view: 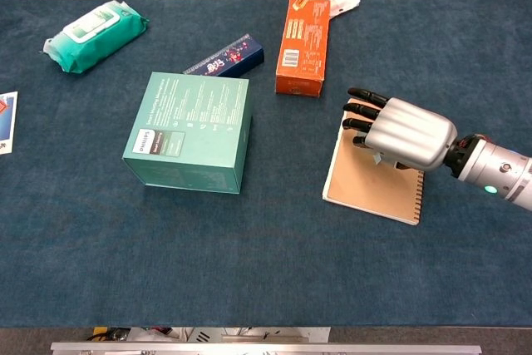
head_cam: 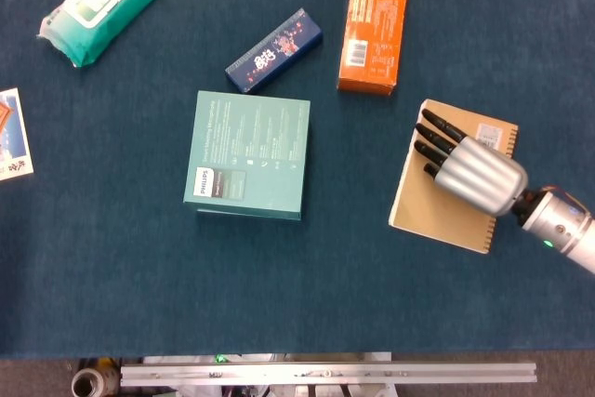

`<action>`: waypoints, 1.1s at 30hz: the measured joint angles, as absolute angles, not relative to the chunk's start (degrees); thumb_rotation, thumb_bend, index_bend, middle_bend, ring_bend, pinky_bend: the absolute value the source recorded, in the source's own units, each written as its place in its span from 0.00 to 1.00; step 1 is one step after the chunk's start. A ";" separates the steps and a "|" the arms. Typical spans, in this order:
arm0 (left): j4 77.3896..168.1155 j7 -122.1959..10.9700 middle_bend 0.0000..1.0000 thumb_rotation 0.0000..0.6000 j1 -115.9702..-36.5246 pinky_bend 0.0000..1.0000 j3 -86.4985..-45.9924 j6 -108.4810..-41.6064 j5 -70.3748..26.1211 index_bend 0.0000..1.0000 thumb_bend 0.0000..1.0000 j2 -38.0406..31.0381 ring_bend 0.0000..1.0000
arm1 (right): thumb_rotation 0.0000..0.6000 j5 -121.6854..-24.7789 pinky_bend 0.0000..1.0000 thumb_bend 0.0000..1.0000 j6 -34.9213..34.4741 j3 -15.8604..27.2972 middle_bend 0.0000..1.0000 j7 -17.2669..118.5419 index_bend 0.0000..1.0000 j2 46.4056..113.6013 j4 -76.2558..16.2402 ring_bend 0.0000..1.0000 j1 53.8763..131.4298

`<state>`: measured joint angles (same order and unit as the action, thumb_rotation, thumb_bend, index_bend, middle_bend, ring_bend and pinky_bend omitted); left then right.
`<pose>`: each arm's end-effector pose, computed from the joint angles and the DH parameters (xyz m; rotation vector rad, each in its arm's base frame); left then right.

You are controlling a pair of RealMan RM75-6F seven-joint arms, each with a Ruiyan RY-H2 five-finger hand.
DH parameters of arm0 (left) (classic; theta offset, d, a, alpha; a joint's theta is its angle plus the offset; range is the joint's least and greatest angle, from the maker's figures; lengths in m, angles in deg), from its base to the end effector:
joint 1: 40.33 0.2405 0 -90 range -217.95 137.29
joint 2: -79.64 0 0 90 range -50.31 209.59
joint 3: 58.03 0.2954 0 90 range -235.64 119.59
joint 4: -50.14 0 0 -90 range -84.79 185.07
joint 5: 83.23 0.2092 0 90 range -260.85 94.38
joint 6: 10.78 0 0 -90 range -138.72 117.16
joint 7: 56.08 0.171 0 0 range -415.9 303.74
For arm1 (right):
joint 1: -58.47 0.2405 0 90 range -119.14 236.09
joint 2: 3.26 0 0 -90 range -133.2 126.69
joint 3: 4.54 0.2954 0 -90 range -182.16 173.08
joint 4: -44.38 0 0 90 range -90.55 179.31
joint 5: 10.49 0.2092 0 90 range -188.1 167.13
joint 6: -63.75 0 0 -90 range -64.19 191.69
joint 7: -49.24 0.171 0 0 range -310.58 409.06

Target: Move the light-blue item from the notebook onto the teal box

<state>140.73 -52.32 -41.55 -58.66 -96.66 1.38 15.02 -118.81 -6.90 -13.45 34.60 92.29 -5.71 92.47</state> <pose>-0.3697 0.1801 0.1745 -1.3699 -0.9024 -0.7640 -0.2676 -0.3189 -0.0569 2.2892 -0.0106 0.7534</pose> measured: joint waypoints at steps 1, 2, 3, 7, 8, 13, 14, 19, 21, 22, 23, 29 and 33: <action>140.74 -52.33 0.37 1.00 -41.54 0.40 -58.67 -96.66 1.36 0.16 0.26 15.02 0.35 | 1.00 -118.76 0.00 0.30 -6.87 -13.45 0.29 34.64 0.61 92.33 -5.69 0.13 92.49; 140.74 -52.35 0.37 1.00 -41.54 0.41 -58.68 -96.64 1.32 0.16 0.26 15.04 0.35 | 1.00 -118.69 0.00 0.31 -6.83 -13.46 0.29 34.71 0.62 92.37 -5.69 0.13 92.51; 140.70 -52.36 0.37 1.00 -41.52 0.41 -58.69 -96.64 1.30 0.16 0.26 15.04 0.35 | 1.00 -118.63 0.00 0.31 -6.81 -13.47 0.29 34.76 0.62 92.40 -5.68 0.13 92.52; 140.65 -52.45 0.37 1.00 -41.51 0.41 -58.74 -96.69 1.28 0.16 0.26 15.01 0.35 | 1.00 -118.47 0.00 0.32 -6.80 -13.50 0.29 34.96 0.63 92.45 -5.76 0.13 92.58; 140.61 -52.46 0.37 1.00 -41.51 0.41 -58.75 -96.67 1.27 0.16 0.26 15.01 0.35 | 1.00 -118.44 0.00 0.32 -6.84 -13.49 0.29 34.98 0.63 92.41 -5.83 0.13 92.60; 140.61 -52.46 0.37 1.00 -41.55 0.41 -58.82 -96.70 1.30 0.16 0.26 15.09 0.35 | 1.00 -118.14 0.00 0.32 -7.77 -12.95 0.29 35.36 0.63 91.88 -6.91 0.13 92.69; 140.64 -52.45 0.37 1.00 -41.55 0.41 -58.83 -96.73 1.34 0.16 0.26 15.14 0.35 | 1.00 -118.00 0.00 0.32 -8.24 -12.60 0.29 35.52 0.63 91.61 -7.53 0.13 92.75; 141.13 -52.02 0.37 1.00 -41.63 0.41 -58.89 -96.85 1.58 0.16 0.26 15.39 0.35 | 1.00 -117.24 0.00 0.32 -10.26 -10.35 0.29 35.81 0.63 89.85 -11.80 0.13 93.37; 141.39 -51.76 0.37 1.00 -41.70 0.41 -58.90 -96.93 1.79 0.16 0.26 15.45 0.35 | 1.00 -116.63 0.00 0.32 -10.77 -9.02 0.29 36.00 0.63 88.96 -14.47 0.13 93.88; 141.49 -51.64 0.37 1.00 -41.72 0.41 -58.89 -96.95 1.87 0.16 0.26 15.47 0.35 | 1.00 -116.22 0.00 0.32 -10.82 -8.39 0.29 36.24 0.63 88.63 -15.74 0.13 94.11; 141.62 -51.50 0.37 1.00 -41.74 0.41 -58.87 -96.96 1.95 0.16 0.26 15.49 0.35 | 1.00 -115.46 0.00 0.32 -10.75 -7.52 0.29 36.70 0.63 88.23 -17.56 0.13 94.41; 142.78 -50.51 0.37 1.00 -41.55 0.41 -58.68 -97.51 2.38 0.16 0.26 15.78 0.35 | 1.00 -109.94 0.00 0.32 -7.87 -2.35 0.29 40.13 0.63 86.65 -27.86 0.13 96.73; 143.32 -50.14 0.37 1.00 -41.29 0.41 -58.61 -97.96 2.51 0.16 0.26 15.93 0.35 | 1.00 -105.94 0.00 0.32 -4.39 0.66 0.29 43.11 0.63 86.78 -32.31 0.13 98.73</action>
<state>143.32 -50.14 -41.29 -58.61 -97.96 2.51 15.93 -105.94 -4.39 0.66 43.11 86.78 -32.31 98.73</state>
